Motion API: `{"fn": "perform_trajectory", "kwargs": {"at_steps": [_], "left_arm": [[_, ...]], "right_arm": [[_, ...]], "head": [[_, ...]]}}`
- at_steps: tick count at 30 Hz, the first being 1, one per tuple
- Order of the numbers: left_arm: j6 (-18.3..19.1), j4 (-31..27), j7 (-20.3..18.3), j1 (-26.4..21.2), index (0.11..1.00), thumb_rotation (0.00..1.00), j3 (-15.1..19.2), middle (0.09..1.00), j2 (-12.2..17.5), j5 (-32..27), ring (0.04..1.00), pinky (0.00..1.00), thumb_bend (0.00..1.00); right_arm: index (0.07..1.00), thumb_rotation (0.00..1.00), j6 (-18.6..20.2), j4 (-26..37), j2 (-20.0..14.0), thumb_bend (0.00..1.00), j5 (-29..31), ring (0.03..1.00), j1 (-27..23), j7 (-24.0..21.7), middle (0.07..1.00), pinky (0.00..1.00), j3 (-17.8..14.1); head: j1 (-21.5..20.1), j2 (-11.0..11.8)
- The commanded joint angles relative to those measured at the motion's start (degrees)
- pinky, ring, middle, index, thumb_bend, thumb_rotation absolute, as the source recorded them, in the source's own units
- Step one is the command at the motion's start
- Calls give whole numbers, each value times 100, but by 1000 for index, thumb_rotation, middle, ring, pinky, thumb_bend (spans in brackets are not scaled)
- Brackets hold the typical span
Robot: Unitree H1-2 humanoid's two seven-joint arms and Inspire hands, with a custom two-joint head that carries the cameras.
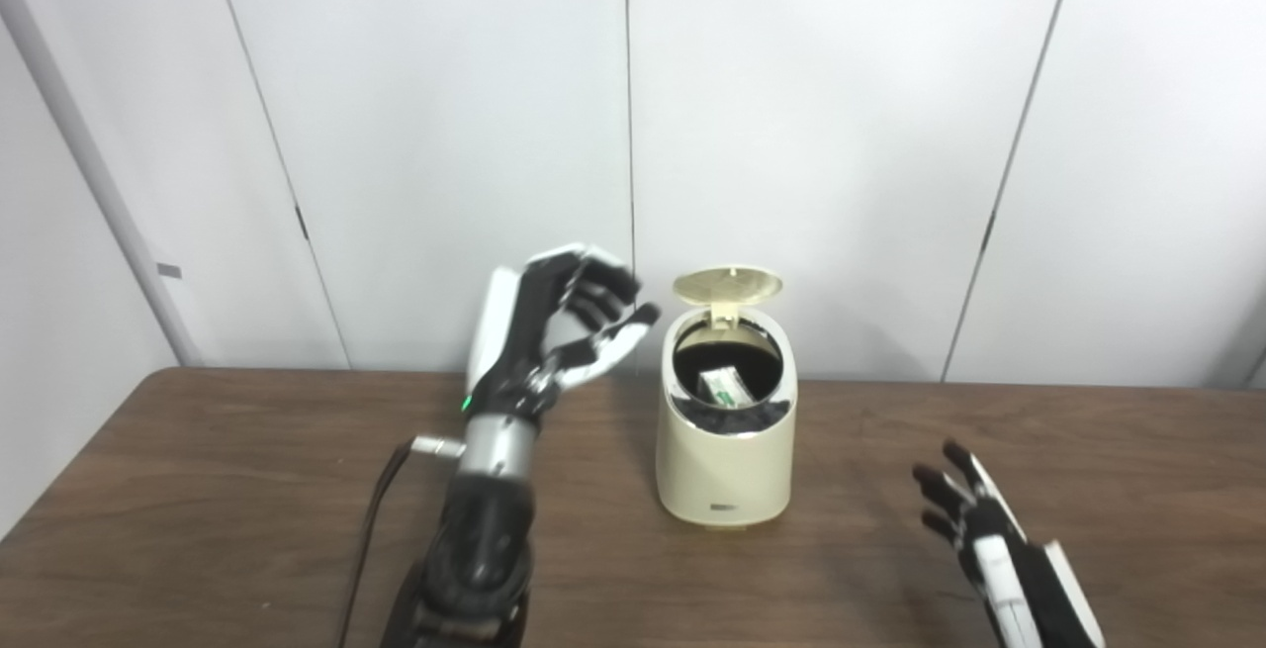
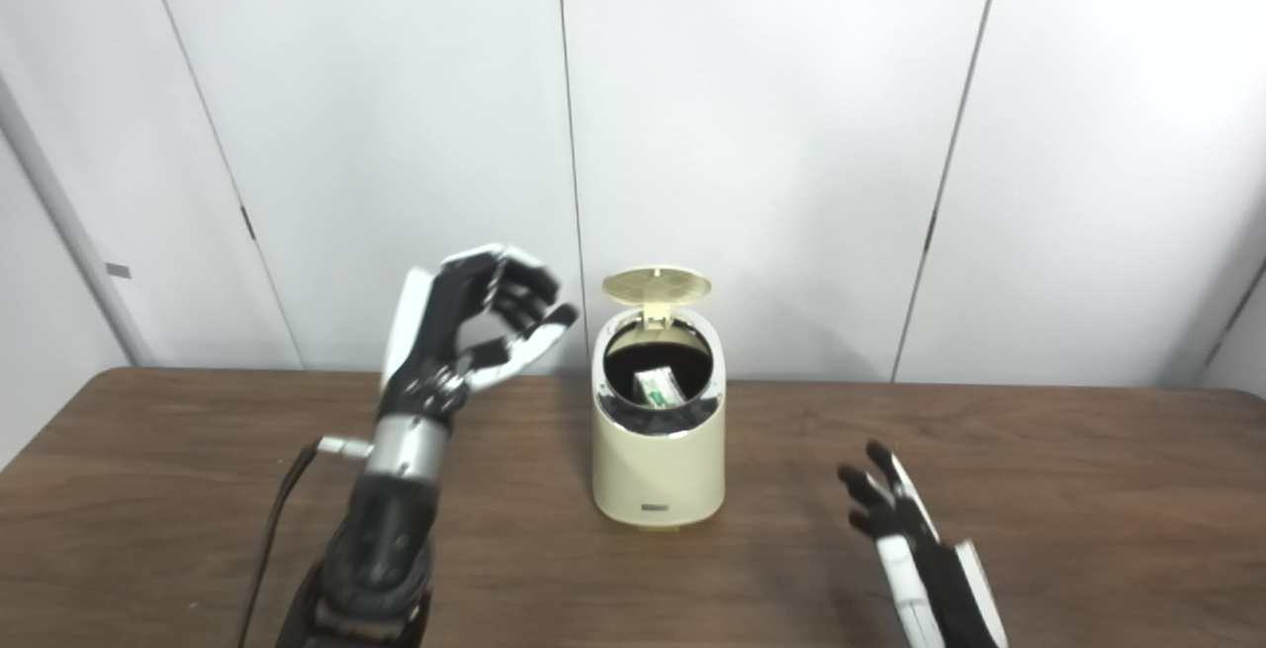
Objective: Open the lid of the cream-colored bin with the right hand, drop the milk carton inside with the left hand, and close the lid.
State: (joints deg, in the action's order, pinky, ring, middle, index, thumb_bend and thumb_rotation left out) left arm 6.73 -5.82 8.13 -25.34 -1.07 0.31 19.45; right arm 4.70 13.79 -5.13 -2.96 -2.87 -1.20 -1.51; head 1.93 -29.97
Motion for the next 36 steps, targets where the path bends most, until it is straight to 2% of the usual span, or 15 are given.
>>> {"fn": "perform_trajectory", "kwargs": {"at_steps": [1, 5, 10, 11, 14, 15, 18, 19, 20, 23, 26, 28, 31, 33, 36], "left_arm": [[244, -334, -26, -51, 477, 0, 126, 491, -7, -103, 463, 429, 505], [533, -654, -5, 399, 478, 0, 319, 491, -50, -302, 466, 441, 505], [771, -878, -153, 1055, 520, 0, 471, 488, -68, -675, 427, 419, 504], [707, -856, -169, 1180, 521, 0, 483, 471, -68, -753, 467, 409, 514], [478, -732, -165, 1534, 531, 0, 414, 457, -41, -766, 472, 384, 515], [404, -693, -148, 1645, 511, 45, 387, 538, -41, -753, 478, 389, 510], [193, -579, -124, 1944, 499, 75, 314, 625, -39, -737, 516, 427, 503], [168, -560, -160, 2038, 607, 164, 295, 657, -36, -783, 553, 460, 531], [155, -550, -186, 2096, 674, 226, 282, 691, -33, -819, 592, 496, 545], [-65, -437, -257, 2354, 767, 313, 273, 758, -31, -1001, 675, 586, 540], [-308, -310, -241, 2476, 799, 338, 262, 776, -22, -1066, 699, 625, 547], [-490, -192, -277, 2551, 824, 347, 245, 814, 17, -1112, 740, 652, 566], [-751, 33, -329, 2659, 855, 389, 204, 890, 102, -1109, 863, 802, 584], [-865, 138, -337, 2695, 860, 401, 195, 900, 117, -1095, 880, 836, 587], [-1032, 323, -325, 2722, 870, 385, 223, 879, 70, -1183, 851, 815, 578]], "right_arm": [[937, 942, -175, 209, -66, 600, 106, 916, -303, -54, 884, 890, -34], [929, 900, 96, 217, -170, 634, 171, 916, -662, -91, 885, 878, -100], [902, 884, 65, 99, -348, 661, -108, 904, -1186, -94, 884, 859, -28], [893, 888, 80, 98, -379, 649, -195, 905, -1276, -98, 897, 838, 6], [887, 893, 306, 179, -458, 607, -284, 907, -1526, -179, 906, 829, 83], [888, 897, 400, 199, -479, 599, -289, 906, -1623, -209, 904, 835, 107], [888, 895, 675, 203, -492, 590, -303, 905, -1928, -261, 896, 855, 132], [888, 891, 770, 203, -492, 594, -305, 907, -2024, -271, 897, 860, 126], [888, 883, 834, 206, -491, 596, -308, 907, -2082, -280, 898, 859, 120], [887, 862, 1066, 114, -537, 583, -310, 920, -2398, -367, 912, 878, 146], [902, 876, 1166, 35, -657, 562, -485, 938, -2579, -430, 932, 898, 241], [895, 881, 1201, -54, -714, 558, -614, 923, -2737, -430, 922, 873, 309], [881, 881, 1332, -180, -796, 565, -819, 912, -3013, -475, 913, 840, 447], [872, 890, 1443, -239, -838, 577, -975, 905, -3163, -488, 909, 820, 532], [862, 921, 1423, -448, -942, 587, -1339, 874, -3454, -530, 901, 753, 763]], "head": [[-24, -6], [-34, -15], [-71, -38], [-77, -40], [-111, -58], [-122, -68], [-151, -85], [-155, -95], [-155, -95], [-142, -112], [-156, -117], [-179, -118], [-206, -123], [-217, -124], [-249, -137]]}}
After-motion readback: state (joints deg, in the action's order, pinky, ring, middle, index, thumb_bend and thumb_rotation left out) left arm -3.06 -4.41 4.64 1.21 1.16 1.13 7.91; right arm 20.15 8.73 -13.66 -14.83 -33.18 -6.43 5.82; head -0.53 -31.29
